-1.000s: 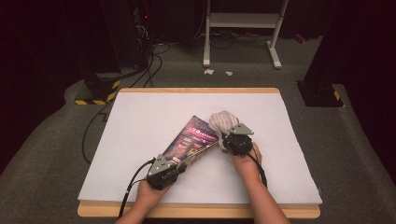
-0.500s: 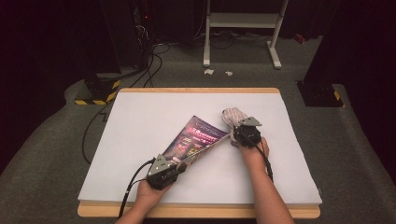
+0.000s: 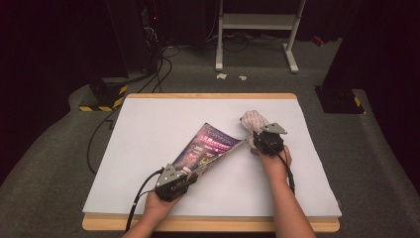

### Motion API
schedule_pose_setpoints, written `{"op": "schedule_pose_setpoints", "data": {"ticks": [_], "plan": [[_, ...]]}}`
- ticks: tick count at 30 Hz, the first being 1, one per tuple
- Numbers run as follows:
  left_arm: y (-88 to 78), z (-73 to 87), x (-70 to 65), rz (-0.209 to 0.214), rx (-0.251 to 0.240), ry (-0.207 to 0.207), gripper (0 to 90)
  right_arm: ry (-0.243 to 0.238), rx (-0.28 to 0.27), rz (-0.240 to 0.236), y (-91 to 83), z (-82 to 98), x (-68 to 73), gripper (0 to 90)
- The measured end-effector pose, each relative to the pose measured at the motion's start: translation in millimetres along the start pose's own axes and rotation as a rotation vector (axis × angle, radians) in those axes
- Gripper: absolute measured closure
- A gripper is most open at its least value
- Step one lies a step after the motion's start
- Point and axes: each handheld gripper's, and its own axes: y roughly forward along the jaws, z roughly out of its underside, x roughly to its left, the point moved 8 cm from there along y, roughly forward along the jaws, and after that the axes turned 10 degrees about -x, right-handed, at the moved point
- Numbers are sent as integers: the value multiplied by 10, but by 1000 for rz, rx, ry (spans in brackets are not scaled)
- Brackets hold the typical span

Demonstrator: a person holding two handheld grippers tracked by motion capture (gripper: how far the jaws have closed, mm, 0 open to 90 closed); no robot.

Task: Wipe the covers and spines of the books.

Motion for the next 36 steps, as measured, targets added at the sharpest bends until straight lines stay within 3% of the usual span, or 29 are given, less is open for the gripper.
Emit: {"op": "schedule_pose_setpoints", "data": {"ticks": [4, 5, 6, 11, 12, 14, 17, 20, 26, 32, 36], "plan": [[1, 0, -1, 0, 0, -1, 806, -16, -41, 12, -277, -111, -71, 621], [1, 0, -1, 0, 0, -1, 806, -16, -41, 12, -277, -111, -71, 621], [1, 0, 0, 0, 1, -1, 806, -17, -55, 16, -395, -141, -112, 621], [1, 0, -1, 0, 0, 1, 806, -15, -71, 23, -617, -159, -189, 621], [1, 1, 1, 1, 1, -2, 806, -17, -74, 30, -722, -142, -218, 620], [0, 1, 1, 1, 1, -3, 806, -20, -76, 33, -771, -124, -236, 619], [1, 0, 1, 0, 0, -3, 806, -12, -33, 33, -930, 46, -266, 612], [1, 1, 2, 0, 1, -4, 805, -15, -10, 44, -998, 167, -275, 607], [1, 1, 1, 0, 1, -2, 805, 44, 80, 23, -1092, 612, -260, 583], [0, 0, 1, -1, 0, -5, 804, 54, 152, -4, -1027, 811, -233, 504], [1, 0, 4, 1, 1, -8, 801, 84, 134, -9, -1062, 771, -244, 393]]}}
